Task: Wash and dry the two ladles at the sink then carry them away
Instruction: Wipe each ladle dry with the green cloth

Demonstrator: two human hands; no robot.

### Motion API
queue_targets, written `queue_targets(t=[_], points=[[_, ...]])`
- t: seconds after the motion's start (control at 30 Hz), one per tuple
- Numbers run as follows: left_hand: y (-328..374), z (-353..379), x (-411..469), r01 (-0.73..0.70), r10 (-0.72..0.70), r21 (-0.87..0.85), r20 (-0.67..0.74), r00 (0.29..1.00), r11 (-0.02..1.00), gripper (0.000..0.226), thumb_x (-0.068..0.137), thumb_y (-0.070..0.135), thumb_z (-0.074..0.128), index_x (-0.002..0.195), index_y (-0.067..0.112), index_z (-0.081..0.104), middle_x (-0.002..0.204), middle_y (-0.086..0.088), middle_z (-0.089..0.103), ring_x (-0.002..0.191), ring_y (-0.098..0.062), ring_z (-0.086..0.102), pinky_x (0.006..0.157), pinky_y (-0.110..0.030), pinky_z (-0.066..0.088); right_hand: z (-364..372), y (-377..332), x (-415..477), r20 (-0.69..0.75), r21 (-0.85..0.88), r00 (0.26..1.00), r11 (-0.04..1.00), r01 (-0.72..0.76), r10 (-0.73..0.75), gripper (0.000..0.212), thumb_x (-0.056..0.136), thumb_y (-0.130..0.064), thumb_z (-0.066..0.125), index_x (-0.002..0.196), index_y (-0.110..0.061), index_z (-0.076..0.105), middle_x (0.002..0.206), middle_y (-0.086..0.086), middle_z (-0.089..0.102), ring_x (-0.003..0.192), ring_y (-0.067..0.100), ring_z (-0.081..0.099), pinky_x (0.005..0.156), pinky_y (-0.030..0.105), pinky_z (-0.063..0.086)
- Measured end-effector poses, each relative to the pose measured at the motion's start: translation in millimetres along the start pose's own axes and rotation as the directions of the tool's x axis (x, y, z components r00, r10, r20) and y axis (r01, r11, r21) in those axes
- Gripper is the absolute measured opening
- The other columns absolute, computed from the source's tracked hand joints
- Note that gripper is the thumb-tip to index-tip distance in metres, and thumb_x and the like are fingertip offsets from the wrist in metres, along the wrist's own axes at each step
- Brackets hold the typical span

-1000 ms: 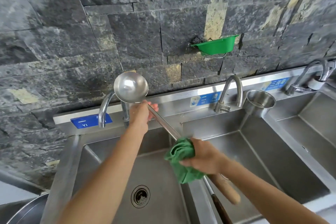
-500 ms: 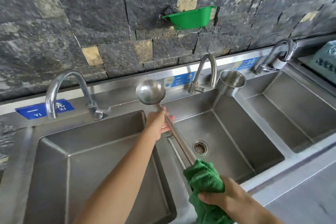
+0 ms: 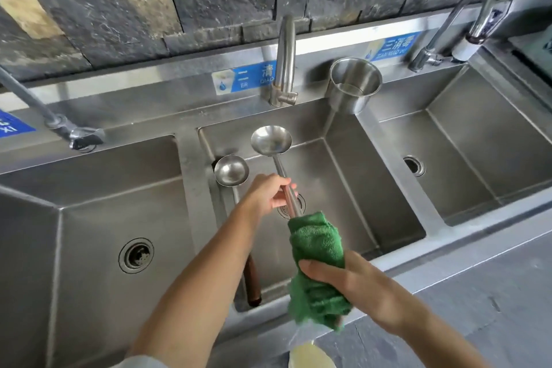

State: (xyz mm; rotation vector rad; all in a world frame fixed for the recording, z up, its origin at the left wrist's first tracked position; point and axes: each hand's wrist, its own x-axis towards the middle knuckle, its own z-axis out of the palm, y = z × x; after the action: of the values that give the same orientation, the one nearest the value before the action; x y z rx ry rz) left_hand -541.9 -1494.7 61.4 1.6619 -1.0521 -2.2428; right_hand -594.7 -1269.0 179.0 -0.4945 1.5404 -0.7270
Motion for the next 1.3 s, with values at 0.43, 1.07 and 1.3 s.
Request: queue_targets(t=[0.43,1.07,1.3], points=[[-21,42,70,0.047,-0.057,-0.088,-0.115,0.992,0.995,0.005,0.097,0.000,0.054,0.098,-0.002,0.058,0.082,-0.013,0.064,0.067,-0.023,0.062,0.066,-0.033,0.060,-126,-15,132,0.150,0.465,0.988,0.884,-0.056,-0.016,0.033,0.088,-0.029,0.070,0.105,0.000,0.071,0.099,0.024,0.067,0.088,0.038,0.067,0.083,0.047,0.056],[-110,10,184,0.102,-0.098,0.011,-0.210,0.973,0.995,0.017,0.091,0.006,0.065,0.102,-0.006,0.070,0.090,-0.017,0.069,0.077,-0.026,0.066,0.074,-0.038,0.058,-81,77,284,0.060,0.184,0.957,0.939,-0.290,0.284,0.030,0.079,0.003,0.083,0.104,0.008,0.066,0.089,0.026,0.072,0.075,0.037,0.073,0.072,0.049,0.064],[-129,11,200,0.083,-0.071,0.076,-0.153,0.986,0.994,0.023,0.095,0.014,0.060,0.112,-0.001,0.068,0.095,-0.015,0.068,0.074,-0.023,0.063,0.065,-0.032,0.055,-80,99,301,0.049,0.114,0.952,0.945,-0.305,0.301,0.027,0.081,0.000,0.083,0.103,0.002,0.066,0.097,0.026,0.074,0.085,0.040,0.073,0.083,0.054,0.063]])
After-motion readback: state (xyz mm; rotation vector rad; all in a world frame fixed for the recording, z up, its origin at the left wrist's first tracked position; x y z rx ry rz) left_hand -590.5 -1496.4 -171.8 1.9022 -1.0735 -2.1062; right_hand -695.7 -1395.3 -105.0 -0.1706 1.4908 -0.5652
